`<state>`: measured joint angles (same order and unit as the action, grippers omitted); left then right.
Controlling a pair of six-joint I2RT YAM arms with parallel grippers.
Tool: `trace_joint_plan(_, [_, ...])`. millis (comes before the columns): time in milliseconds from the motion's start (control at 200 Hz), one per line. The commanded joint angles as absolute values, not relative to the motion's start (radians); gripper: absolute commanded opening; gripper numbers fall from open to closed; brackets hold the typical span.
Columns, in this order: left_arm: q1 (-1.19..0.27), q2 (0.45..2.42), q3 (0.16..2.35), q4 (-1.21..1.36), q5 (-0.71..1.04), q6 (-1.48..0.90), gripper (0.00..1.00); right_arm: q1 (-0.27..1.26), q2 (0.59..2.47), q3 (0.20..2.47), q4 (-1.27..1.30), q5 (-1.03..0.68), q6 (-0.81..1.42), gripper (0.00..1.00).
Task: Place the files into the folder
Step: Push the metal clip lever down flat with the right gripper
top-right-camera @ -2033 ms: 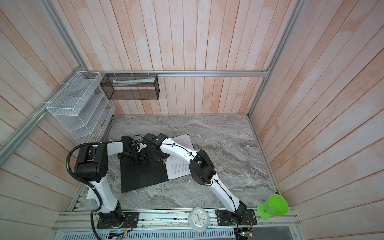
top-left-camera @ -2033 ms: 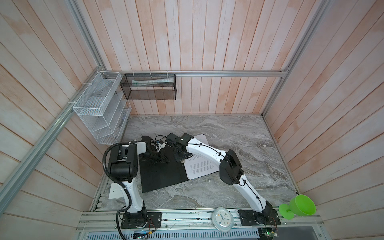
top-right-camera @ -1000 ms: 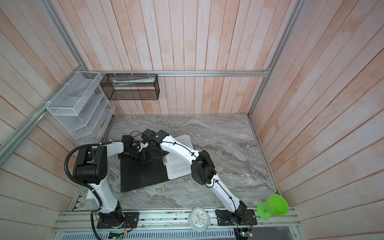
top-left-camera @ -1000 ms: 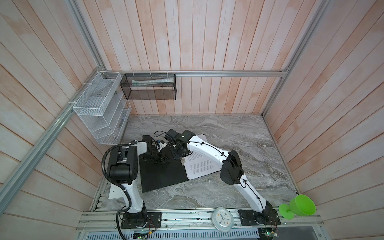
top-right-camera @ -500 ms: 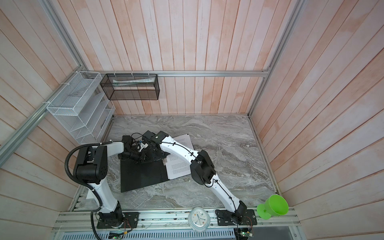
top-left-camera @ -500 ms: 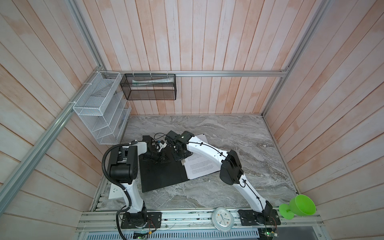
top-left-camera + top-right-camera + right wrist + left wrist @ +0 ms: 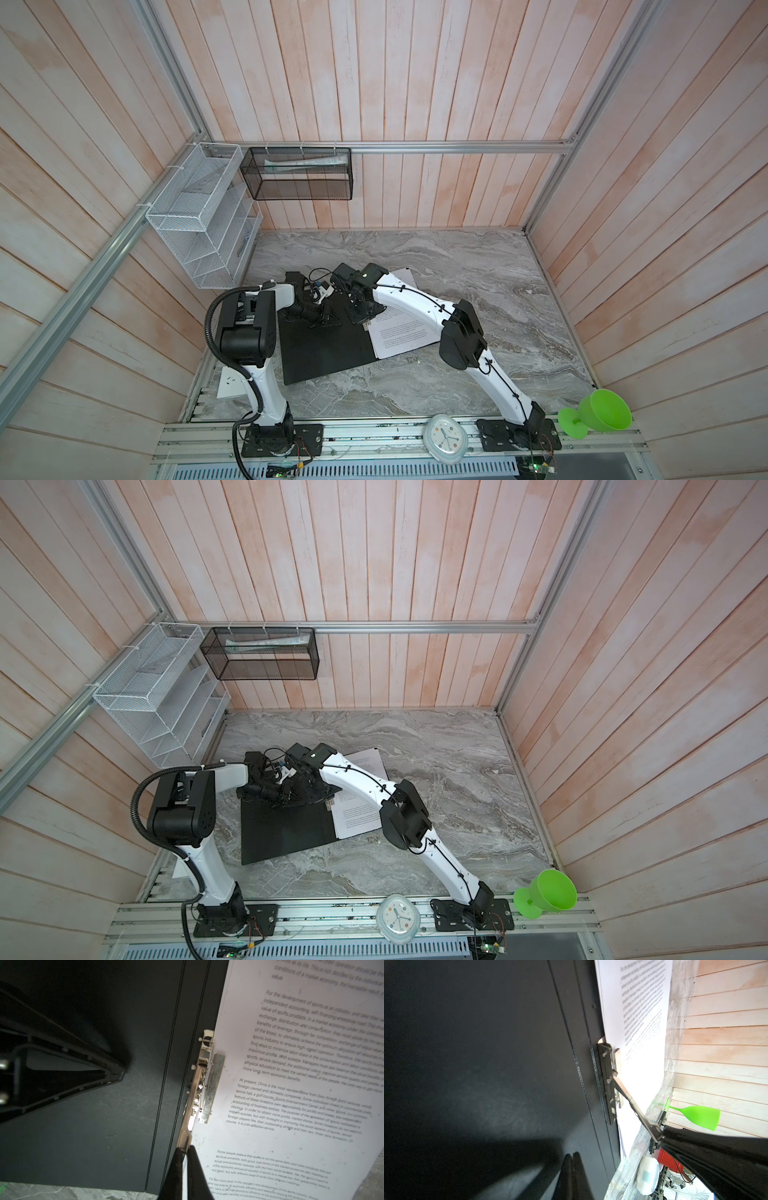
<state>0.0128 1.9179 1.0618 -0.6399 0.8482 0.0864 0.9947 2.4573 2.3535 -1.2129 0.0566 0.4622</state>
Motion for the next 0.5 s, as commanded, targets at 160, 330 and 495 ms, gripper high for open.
trace_joint_plan(160, [0.012,1.934,1.066,-0.652,0.862,0.116,0.00,0.998,2.505,2.297,-1.255,0.081,0.453,0.07])
trace_joint_plan(330, [0.013,1.936,1.063,-0.656,0.863,0.121,0.00,1.000,2.508,2.265,-1.243,0.090,0.454,0.07])
trace_joint_plan(495, [0.013,1.935,1.062,-0.658,0.864,0.124,0.00,1.000,2.513,2.227,-1.227,0.096,0.454,0.06])
